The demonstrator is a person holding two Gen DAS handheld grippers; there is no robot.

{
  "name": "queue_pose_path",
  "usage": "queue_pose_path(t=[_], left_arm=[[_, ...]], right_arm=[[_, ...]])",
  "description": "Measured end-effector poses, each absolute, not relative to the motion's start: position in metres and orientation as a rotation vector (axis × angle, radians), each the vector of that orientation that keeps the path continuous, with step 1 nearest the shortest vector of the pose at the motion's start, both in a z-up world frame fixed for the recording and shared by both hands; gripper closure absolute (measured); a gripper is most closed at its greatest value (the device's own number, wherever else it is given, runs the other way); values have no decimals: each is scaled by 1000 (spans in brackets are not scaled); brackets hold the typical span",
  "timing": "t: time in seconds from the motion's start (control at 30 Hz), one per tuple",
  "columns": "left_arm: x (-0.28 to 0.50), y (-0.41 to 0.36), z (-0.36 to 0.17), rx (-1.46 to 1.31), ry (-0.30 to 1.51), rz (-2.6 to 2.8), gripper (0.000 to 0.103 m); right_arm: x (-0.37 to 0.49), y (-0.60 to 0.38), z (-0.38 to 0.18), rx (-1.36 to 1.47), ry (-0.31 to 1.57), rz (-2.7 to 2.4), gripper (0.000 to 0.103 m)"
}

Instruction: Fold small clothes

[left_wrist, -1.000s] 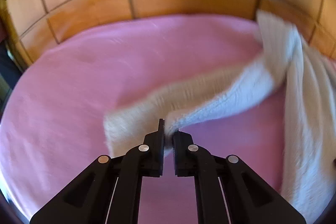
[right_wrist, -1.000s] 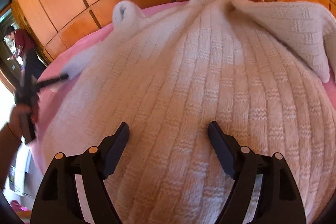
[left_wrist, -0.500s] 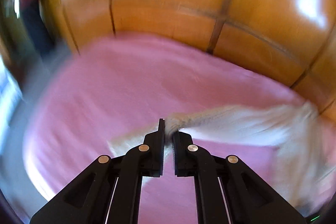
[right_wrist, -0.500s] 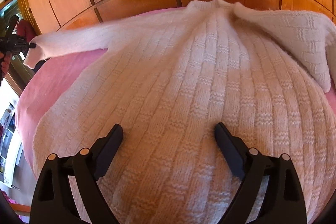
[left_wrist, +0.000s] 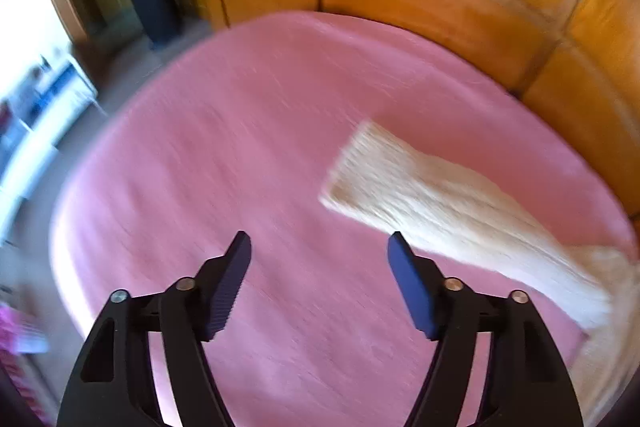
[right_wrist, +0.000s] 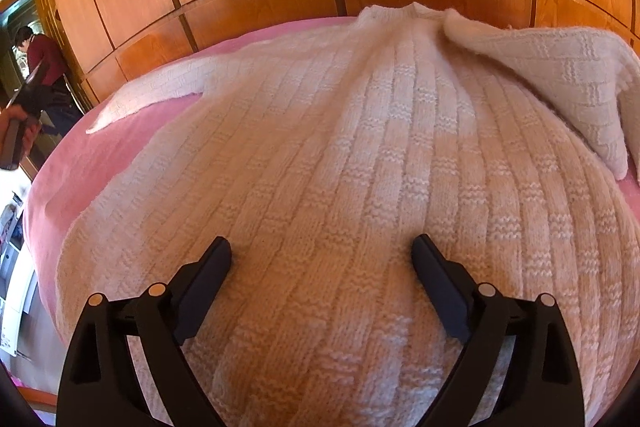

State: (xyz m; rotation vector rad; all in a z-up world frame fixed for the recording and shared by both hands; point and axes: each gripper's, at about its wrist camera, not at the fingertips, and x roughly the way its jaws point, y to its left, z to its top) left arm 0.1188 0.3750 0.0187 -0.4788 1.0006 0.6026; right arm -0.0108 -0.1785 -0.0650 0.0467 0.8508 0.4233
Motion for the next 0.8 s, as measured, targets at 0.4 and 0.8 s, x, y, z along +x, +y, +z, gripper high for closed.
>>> queue_pose_path(t=[0.4, 0.8], left_arm=[[174, 335, -42, -753, 866, 481, 31], [122, 312, 2, -577, 767, 493, 100]], right_arm=[[-5, -175, -65, 12, 862, 406, 7], [-2, -174, -67, 20, 854, 411, 5]])
